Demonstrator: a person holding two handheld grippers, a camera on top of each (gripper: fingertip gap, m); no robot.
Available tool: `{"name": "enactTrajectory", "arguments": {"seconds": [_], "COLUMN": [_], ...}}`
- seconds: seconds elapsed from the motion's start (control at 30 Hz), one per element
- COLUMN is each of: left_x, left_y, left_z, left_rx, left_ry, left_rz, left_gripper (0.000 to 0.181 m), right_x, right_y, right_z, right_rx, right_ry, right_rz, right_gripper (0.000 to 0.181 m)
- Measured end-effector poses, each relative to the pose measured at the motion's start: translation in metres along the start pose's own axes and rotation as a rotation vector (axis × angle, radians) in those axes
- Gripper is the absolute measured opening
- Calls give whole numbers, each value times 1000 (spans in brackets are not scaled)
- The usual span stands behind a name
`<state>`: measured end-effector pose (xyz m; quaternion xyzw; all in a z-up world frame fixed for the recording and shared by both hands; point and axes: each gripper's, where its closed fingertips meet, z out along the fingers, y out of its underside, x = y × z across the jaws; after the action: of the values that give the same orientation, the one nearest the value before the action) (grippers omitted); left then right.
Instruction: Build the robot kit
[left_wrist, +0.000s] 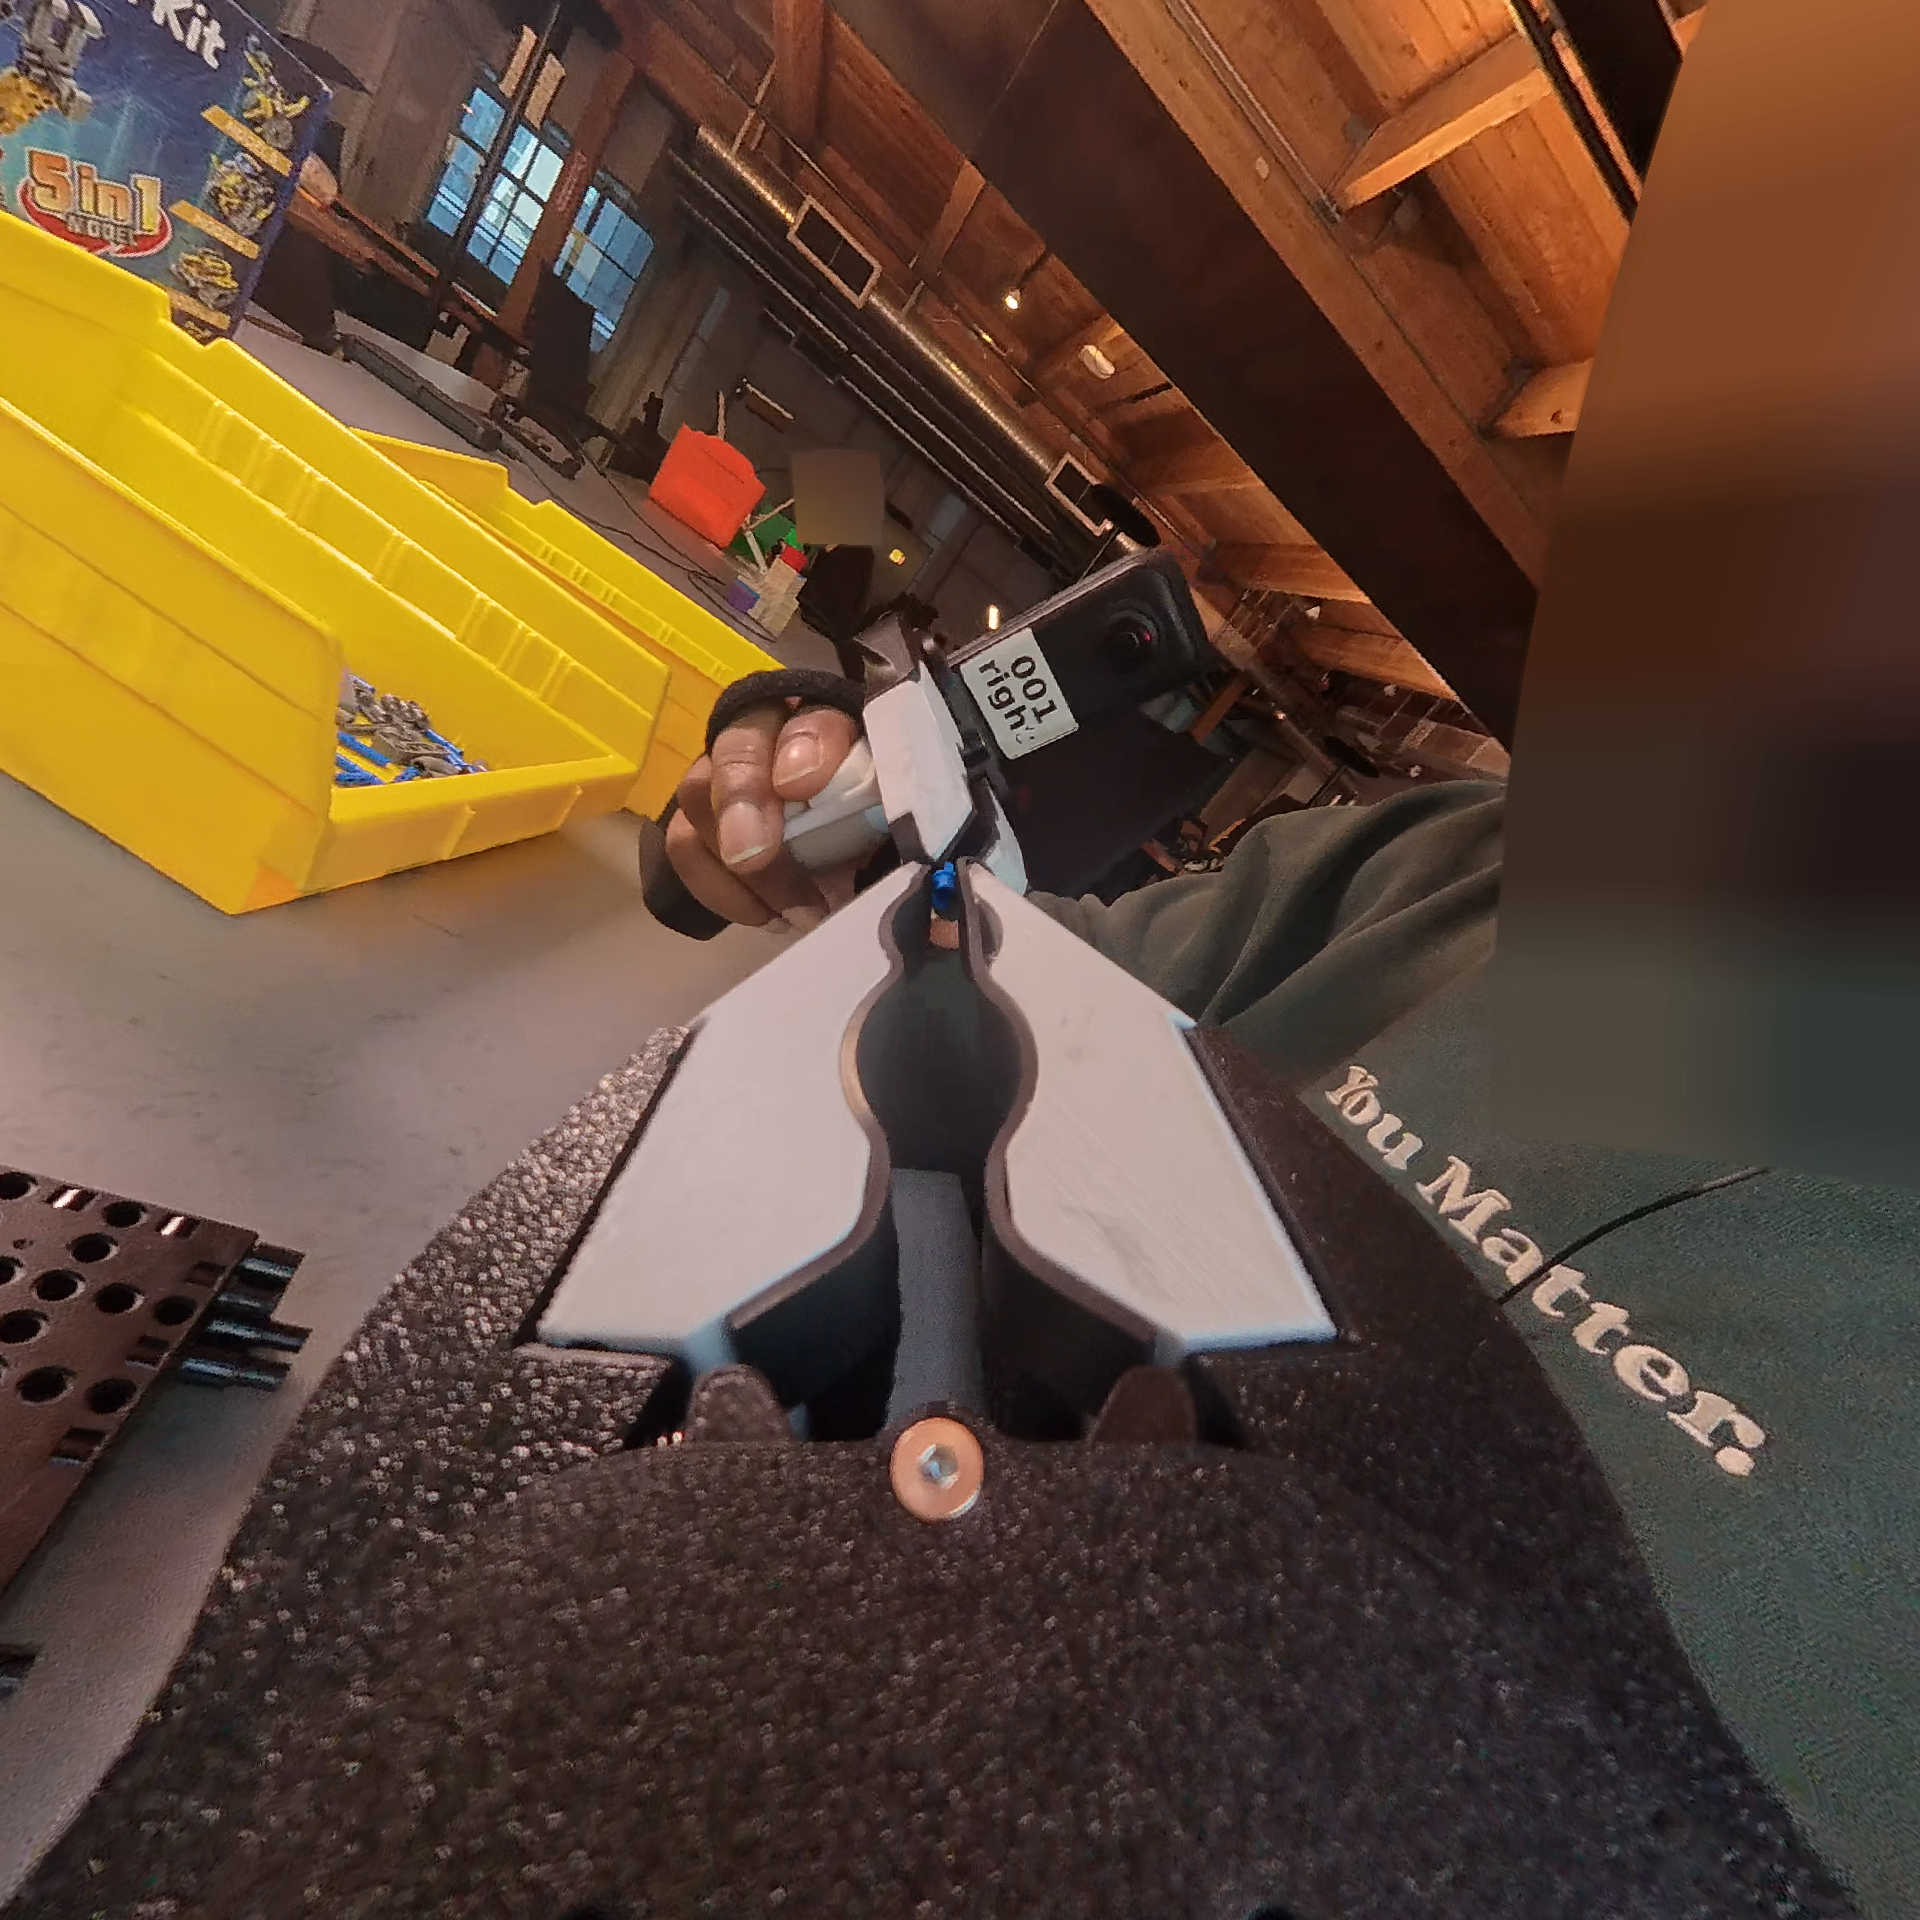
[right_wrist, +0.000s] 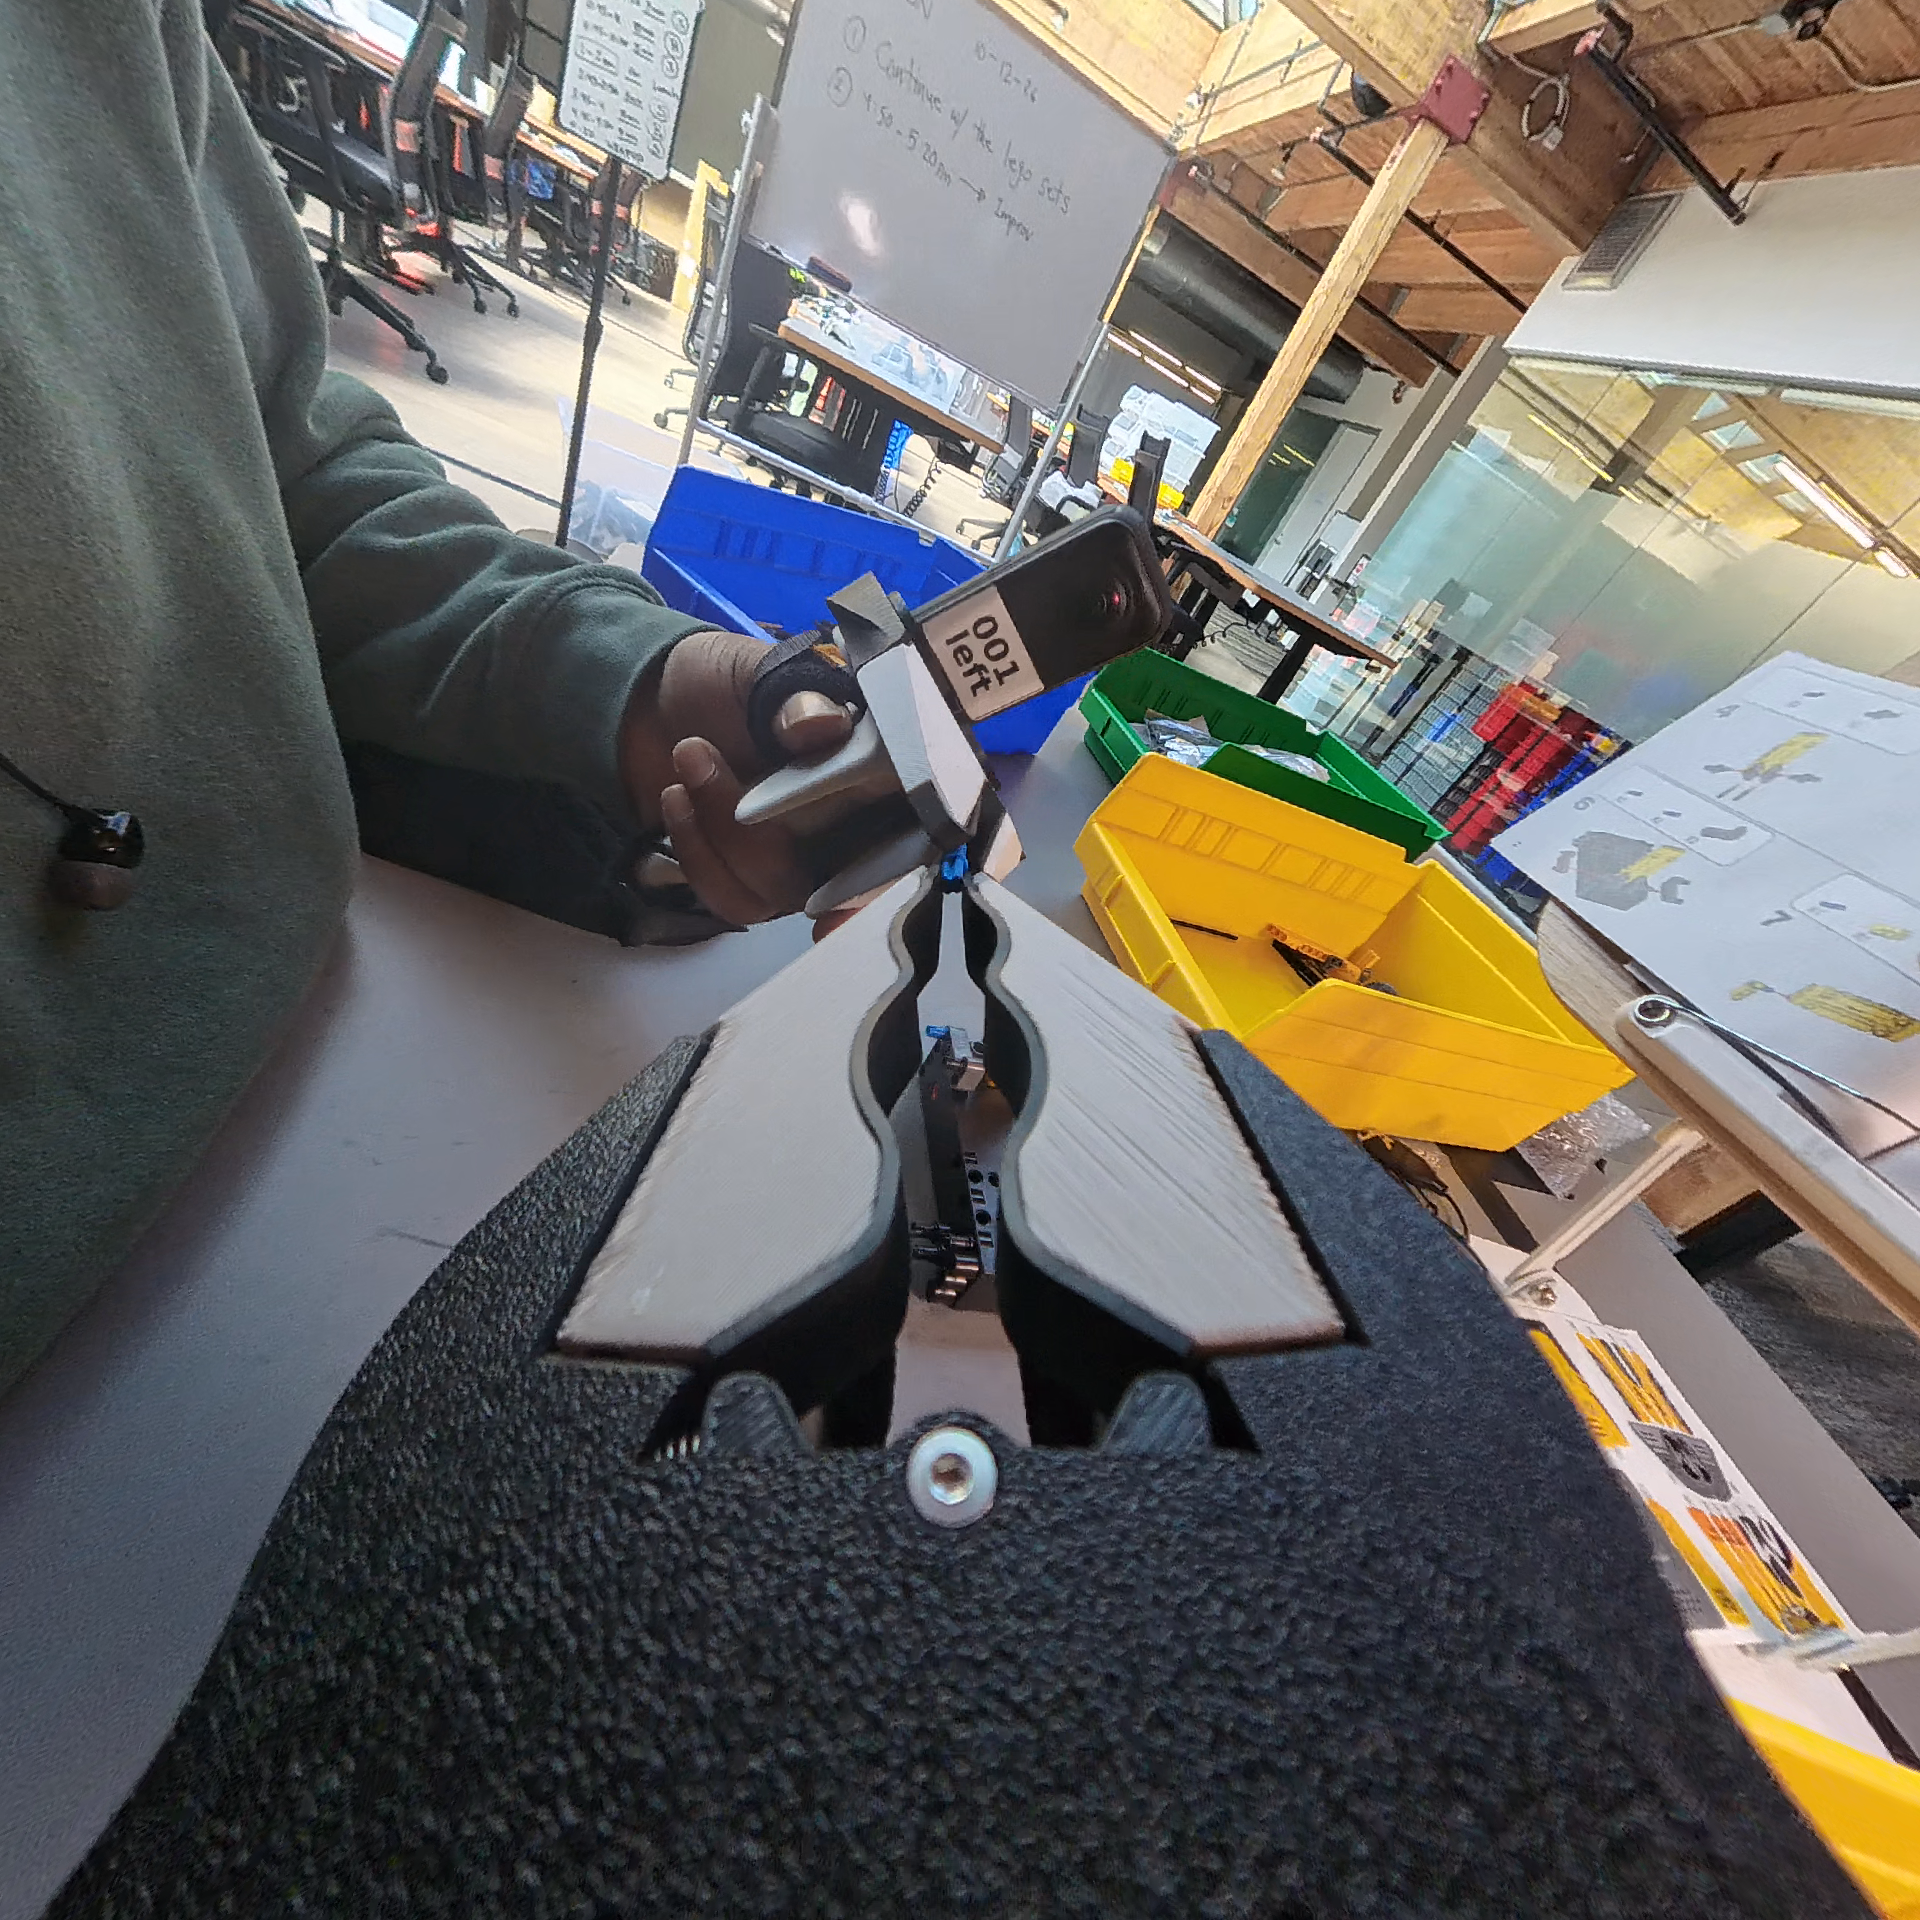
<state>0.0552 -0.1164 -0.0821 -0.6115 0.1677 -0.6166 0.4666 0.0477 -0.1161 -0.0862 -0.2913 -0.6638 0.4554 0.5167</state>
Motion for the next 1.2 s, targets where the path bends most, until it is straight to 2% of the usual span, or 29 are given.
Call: {"name": "enactTrajectory", "arguments": {"seconds": [0.1, 0.13, 0.23, 0.3, 0.43, 0.47, 0.53, 0.63, 0.67, 0.77, 0.83, 0.9, 1.2], "left_x": [-8, -9, -16, -21, -28, -28, -27, -31, -32, -32, -28, -24, -25], "left_y": [3, 2, 4, 9, 24, 27, 32, 35, 34, 27, 22, 18, 23], "left_z": [-5, -9, -26, -35, -40, -40, -40, -47, -50, -55, -53, -47, -27], "left_rx": [-43, -46, -67, -76, -103, -109, -117, -125, -116, -59, -22, -13, -52], "left_ry": [-91, -117, -220, -275, -331, -336, -350, -399, -411, -412, -387, -366, -343], "left_rz": [75, 88, 102, 82, 37, 32, 28, 23, 16, 0, -7, 2, 32], "left_gripper": [4, 3, 3, 3, 3, 3, 3, 3, 3, 3, 3, 3, 3], "right_x": [-2, -10, -53, -72, -88, -92, -89, -84, -77, -44, -28, -20, -10], "right_y": [13, 23, 71, 98, 131, 133, 135, 134, 129, 87, 71, 66, 58], "right_z": [1, -2, -20, -28, -27, -26, -20, -15, -10, -1, -3, -4, -7], "right_rx": [-69, -130, -413, -558, -732, -740, -743, -712, -651, -354, -253, -222, -151], "right_ry": [-18, -77, -333, -404, -462, -488, -462, -412, -352, -154, -65, -12, 44], "right_rz": [32, 55, 152, 171, 179, 199, 262, 161, 136, 168, 166, 143, 121], "right_gripper": [5, 9, 26, 38, 39, 35, 24, 24, 24, 24, 24, 24, 24]}}
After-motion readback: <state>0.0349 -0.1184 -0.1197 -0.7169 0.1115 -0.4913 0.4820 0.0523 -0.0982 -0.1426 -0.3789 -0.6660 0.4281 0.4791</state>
